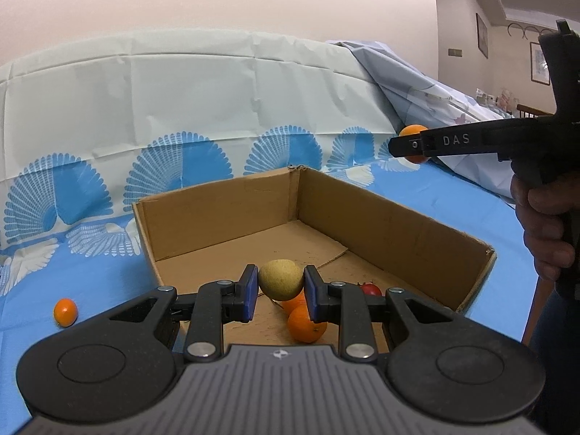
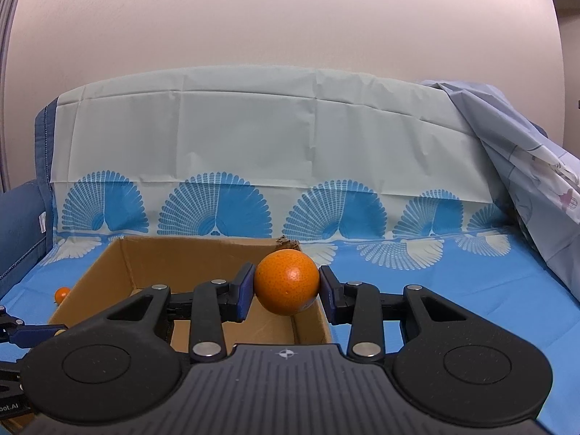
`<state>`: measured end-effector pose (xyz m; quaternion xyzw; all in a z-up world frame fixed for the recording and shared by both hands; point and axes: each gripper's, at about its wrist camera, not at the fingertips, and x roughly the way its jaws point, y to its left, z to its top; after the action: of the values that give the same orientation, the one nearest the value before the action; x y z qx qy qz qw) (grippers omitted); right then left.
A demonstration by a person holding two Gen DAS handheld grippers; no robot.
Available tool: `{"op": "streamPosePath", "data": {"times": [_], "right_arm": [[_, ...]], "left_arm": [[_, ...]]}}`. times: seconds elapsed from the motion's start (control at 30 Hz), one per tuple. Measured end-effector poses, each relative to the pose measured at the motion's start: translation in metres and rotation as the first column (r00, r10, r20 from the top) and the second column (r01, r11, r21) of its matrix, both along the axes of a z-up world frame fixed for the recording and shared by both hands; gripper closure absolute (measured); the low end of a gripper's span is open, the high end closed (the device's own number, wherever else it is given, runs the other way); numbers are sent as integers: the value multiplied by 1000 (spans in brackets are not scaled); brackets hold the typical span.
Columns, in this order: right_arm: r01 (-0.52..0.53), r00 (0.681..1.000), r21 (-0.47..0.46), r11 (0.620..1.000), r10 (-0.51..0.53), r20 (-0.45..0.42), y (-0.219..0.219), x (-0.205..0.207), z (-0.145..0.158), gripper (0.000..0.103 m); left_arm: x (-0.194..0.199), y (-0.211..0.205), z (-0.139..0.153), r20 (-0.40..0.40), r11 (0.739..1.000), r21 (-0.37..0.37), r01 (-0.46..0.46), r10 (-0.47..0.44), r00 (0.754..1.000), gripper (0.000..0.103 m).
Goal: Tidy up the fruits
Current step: 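Carry the mandarin and yellow-green fruit up over the cardboard box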
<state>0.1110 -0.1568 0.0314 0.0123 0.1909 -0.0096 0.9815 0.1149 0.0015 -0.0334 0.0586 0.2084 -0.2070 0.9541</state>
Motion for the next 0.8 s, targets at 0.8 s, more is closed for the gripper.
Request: {"op": "streamPosePath", "data": {"times": [0.8], "right_arm": [[-6,1000,-14,1000,6,-2,4,1,-1,64]], "left_arm": [[-1,1,3,17,1000,-2,3,-3,1000,73]]}}
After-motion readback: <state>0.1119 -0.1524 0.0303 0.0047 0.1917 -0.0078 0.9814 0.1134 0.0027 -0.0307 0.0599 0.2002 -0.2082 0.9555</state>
